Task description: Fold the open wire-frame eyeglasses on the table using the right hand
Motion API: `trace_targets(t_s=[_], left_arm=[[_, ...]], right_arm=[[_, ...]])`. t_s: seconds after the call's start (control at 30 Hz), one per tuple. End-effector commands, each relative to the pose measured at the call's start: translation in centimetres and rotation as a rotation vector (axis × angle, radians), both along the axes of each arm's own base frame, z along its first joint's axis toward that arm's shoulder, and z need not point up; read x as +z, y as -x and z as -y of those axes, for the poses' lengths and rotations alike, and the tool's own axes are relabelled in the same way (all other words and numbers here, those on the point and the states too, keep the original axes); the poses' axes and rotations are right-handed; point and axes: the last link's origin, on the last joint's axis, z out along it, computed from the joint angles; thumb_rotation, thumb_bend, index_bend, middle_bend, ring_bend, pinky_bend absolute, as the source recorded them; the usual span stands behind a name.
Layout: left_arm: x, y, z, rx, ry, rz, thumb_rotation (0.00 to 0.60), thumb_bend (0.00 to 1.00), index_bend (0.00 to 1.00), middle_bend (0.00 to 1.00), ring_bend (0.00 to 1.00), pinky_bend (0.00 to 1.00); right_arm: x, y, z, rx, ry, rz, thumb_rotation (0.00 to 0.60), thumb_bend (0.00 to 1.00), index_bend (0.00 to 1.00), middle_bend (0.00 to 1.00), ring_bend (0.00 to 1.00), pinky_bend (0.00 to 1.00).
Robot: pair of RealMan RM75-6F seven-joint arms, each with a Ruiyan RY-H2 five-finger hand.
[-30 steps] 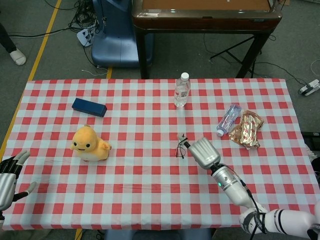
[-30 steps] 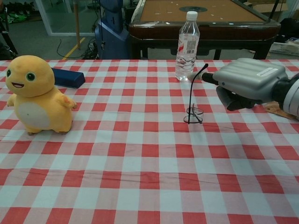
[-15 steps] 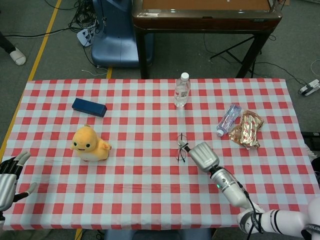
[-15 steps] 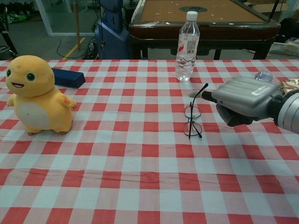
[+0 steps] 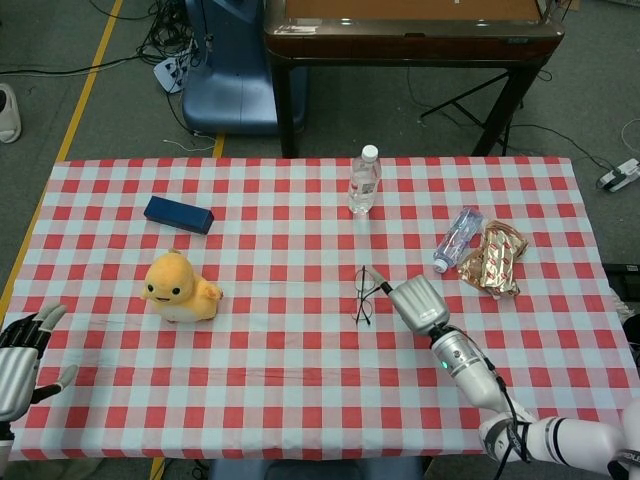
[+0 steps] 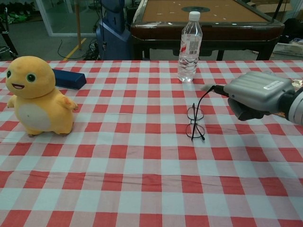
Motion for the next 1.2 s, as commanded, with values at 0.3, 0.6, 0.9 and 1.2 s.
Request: trace_targets(t_s=[0.3, 0.6, 0.9, 1.2], left_arm=[[0.0, -0.2, -0.1, -0.005, -0.002, -0.003, 0.6, 0.26, 0.11, 0.1, 0.14, 0.14], [-0.2, -0.5, -0.1, -0.008, 0.005, -0.006, 0.6, 0.26, 0.11, 0.1, 0.14, 0.14], [0.1, -0.5, 0.1, -0.002, -0.005, -0.007, 0.6, 0.26, 0.11, 0.1, 0.14, 0.14], [0.4, -0.1, 0.4, 0.014, -0.01, -0.011, 0.6, 0.26, 0.11, 0.1, 0.14, 0.14]], right_arm=[[3.7, -1.6, -2.8, 0.117, 0.032, 0.059, 0.6, 1.0, 0.0, 1.0, 0.96, 0.96], [3.0, -1.3, -5.4, 0.213, -0.051, 0.013, 0.6, 1.0, 0.0, 1.0, 0.96, 0.96], [0.5, -1.6, -3.6, 0.225, -0.078, -0.023, 0.6, 1.0, 0.0, 1.0, 0.96, 0.96], [-1.3, 0.1, -1.5, 0.172, -0.099, -0.082, 0.6, 1.0, 0.0, 1.0, 0.96, 0.96]])
